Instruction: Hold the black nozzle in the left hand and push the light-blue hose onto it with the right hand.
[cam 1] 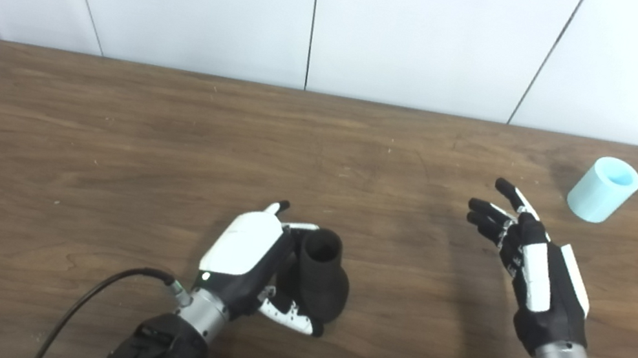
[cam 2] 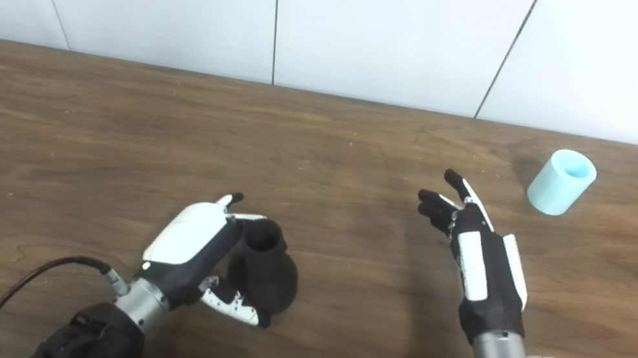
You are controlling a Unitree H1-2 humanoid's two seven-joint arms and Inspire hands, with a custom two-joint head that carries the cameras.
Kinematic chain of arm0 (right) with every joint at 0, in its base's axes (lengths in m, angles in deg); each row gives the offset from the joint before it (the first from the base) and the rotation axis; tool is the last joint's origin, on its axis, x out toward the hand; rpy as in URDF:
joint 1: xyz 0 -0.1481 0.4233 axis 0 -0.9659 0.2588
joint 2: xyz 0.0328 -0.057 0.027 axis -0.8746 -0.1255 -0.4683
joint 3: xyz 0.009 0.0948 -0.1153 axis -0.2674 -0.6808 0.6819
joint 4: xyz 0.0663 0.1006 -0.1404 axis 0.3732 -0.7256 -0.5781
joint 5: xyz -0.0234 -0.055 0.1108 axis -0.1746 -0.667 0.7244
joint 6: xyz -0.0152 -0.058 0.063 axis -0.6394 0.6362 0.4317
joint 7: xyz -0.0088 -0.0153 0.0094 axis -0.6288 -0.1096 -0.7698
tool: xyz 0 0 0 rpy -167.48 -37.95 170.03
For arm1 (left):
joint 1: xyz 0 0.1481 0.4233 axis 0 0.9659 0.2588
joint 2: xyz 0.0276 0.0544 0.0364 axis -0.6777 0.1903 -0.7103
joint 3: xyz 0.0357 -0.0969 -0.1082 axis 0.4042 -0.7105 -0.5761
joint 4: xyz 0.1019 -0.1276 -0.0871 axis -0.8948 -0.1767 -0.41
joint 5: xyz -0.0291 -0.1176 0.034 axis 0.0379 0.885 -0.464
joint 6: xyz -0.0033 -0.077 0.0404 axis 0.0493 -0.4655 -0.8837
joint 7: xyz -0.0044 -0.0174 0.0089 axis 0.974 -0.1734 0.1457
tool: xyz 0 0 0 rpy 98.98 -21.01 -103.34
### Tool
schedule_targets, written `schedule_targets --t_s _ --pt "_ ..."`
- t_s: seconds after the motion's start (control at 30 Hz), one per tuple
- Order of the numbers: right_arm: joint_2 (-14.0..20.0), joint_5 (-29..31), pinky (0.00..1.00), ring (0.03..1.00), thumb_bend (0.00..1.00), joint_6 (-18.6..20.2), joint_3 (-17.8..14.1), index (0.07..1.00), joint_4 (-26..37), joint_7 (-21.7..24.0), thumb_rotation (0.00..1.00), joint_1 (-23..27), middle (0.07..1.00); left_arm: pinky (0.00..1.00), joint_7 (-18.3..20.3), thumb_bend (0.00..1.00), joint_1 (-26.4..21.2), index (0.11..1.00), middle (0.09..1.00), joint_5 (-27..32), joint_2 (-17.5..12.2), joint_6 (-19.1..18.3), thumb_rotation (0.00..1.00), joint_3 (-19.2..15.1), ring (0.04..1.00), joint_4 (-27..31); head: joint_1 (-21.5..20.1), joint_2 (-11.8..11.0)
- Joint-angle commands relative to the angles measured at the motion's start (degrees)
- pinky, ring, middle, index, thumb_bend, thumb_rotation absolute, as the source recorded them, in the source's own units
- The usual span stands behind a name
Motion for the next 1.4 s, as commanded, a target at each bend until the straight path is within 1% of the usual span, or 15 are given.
schedule_targets --t_s 0.0,0.2,0.43,0.47,0.57,0.67,0.8,0.83,0.87,0.9,1.0,1.07,1.17,1.27,1.37 --pt "0.28 0.59 0.87 0.794 0.58 -0.48 -0.56 0.915 2.05 -0.38 1.0 1.59 0.785 1.0 3.18 0.52 2.3 0.489 0.49 0.87 0.44 0.79 0.0 2.46 0.563 -2.57 -0.05 0.08" --pt "0.59 1.54 0.89 0.797 0.57 -0.72 -1.28 0.914 1.99 -0.21 1.0 1.77 0.793 1.0 1.58 0.52 3.12 0.486 0.494 1.21 1.13 3.3 0.0 2.65 0.574 -4.08 -1.78 -0.8" --pt "2.0 3.16 0.89 0.813 0.57 0.1 -2.82 0.919 2.54 0.07 1.0 2.53 0.807 1.0 0.71 0.52 3.26 0.482 0.5 1.0 1.52 4.73 0.0 2.69 0.583 -5.61 -1.45 -1.52" --pt "2.79 3.6 0.89 0.813 0.57 0.86 -3.89 0.919 2.68 -0.14 1.0 3.51 0.808 1.0 0.76 0.52 3.14 0.482 0.5 1.1 1.56 4.62 0.0 2.52 0.584 -5.75 -2.19 -1.79" --pt "4.75 4.32 0.81 0.8 0.57 2.83 -6.59 0.918 3.21 -0.68 1.0 6.78 0.798 1.0 0.73 0.52 2.77 0.484 0.497 1.47 1.63 4.47 0.0 2.02 0.585 -6.35 -3.79 -2.46" --pt "6.64 4.42 0.79 0.799 0.55 4.06 -8.31 0.915 3.25 -1.07 1.0 9.74 0.792 1.0 0.29 0.52 2.87 0.486 0.495 1.71 1.59 4.89 0.0 1.9 0.585 -6.91 -5.38 -3.12" --pt "10.95 3.23 0.79 0.798 0.53 6.1 -10.1 0.92 3.18 -1.24 0.99 13.47 0.793 1.0 -0.22 0.52 3.23 0.487 0.493 1.36 1.83 5.16 0.0 2.13 0.585 -7.52 -6.86 -4.1" --pt "11.85 3.0 0.79 0.798 0.53 6.09 -10.34 0.917 2.84 -1.15 0.92 13.95 0.796 1.0 -0.26 0.52 3.29 0.488 0.492 1.31 1.86 5.23 0.0 2.13 0.585 -7.61 -6.96 -4.35" --pt "13.52 2.07 0.79 0.799 0.53 5.92 -10.39 0.916 2.22 -0.88 0.89 14.69 0.798 1.0 -0.31 0.52 3.36 0.488 0.492 1.35 1.84 5.34 0.0 2.08 0.585 -7.66 -7.29 -4.69" --pt "15.27 0.83 0.8 0.805 0.53 5.83 -10.31 0.91 1.54 -0.68 0.82 15.49 0.801 1.0 -0.37 0.52 3.42 0.489 0.49 1.44 1.8 5.52 0.0 2.0 0.585 -7.77 -7.44 -4.99" --pt "19.65 -3.14 0.77 0.803 0.55 5.68 -9.56 0.883 -0.59 -0.5 0.63 17.85 0.802 1.0 -0.61 0.52 3.56 0.49 0.488 1.66 1.55 6.13 0.0 1.74 0.585 -8.18 -7.93 -6.02" --pt "22.83 -6.86 0.73 0.786 0.58 5.06 -8.44 0.857 -2.64 -0.47 0.54 19.67 0.8 1.0 -0.71 0.52 3.74 0.492 0.485 1.71 1.37 6.56 0.0 1.5 0.585 -8.44 -8.37 -6.54" --pt "26.74 -12.26 0.71 0.777 0.6 3.5 -6.16 0.835 -5.92 -0.19 0.46 22.34 0.795 1.0 -0.76 0.52 4.01 0.493 0.482 1.83 0.88 7.13 0.0 1.22 0.585 -8.6 -9.85 -7.32" --pt "29.19 -15.22 0.7 0.774 0.64 2.72 -4.22 0.82 -10.0 0.36 0.42 25.15 0.797 1.0 -0.96 0.52 4.04 0.494 0.48 1.87 0.46 7.56 0.0 1.06 0.585 -9.02 -12.53 -7.77" --pt "31.27 -17.63 0.75 0.818 0.69 3.99 -1.81 0.807 -13.78 2.13 0.39 28.12 0.806 1.0 -0.83 0.52 4.06 0.495 0.48 2.41 0.04 7.76 0.0 0.69 0.586 -9.46 -15.35 -8.55"
